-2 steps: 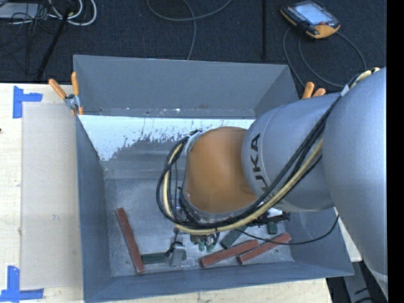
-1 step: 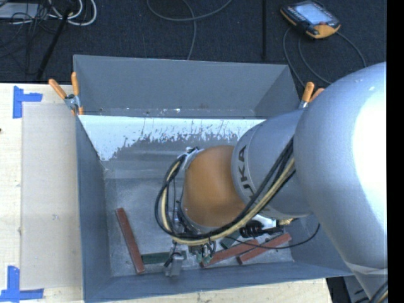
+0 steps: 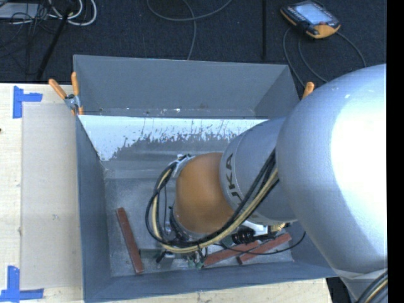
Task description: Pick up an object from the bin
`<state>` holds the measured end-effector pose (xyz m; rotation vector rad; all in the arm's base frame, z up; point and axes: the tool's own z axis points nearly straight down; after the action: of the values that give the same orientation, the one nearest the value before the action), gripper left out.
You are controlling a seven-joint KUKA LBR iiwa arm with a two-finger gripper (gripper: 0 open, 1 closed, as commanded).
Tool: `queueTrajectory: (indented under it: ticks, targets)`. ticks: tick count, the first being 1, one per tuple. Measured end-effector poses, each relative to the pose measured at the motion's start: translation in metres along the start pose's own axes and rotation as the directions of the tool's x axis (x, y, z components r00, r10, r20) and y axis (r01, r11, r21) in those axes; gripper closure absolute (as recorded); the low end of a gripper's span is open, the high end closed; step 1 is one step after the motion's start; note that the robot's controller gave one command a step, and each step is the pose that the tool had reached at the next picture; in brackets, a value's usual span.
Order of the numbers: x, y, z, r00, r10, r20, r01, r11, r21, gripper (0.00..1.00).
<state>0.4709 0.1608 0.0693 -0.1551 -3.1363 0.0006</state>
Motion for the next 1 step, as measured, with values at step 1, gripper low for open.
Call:
queueTrajectory:
  ticks: [1]
  targets:
    - [0.0,-0.0001,0.0,1.0,0.001,0.0,-0.001,1.0,0.0,1.0]
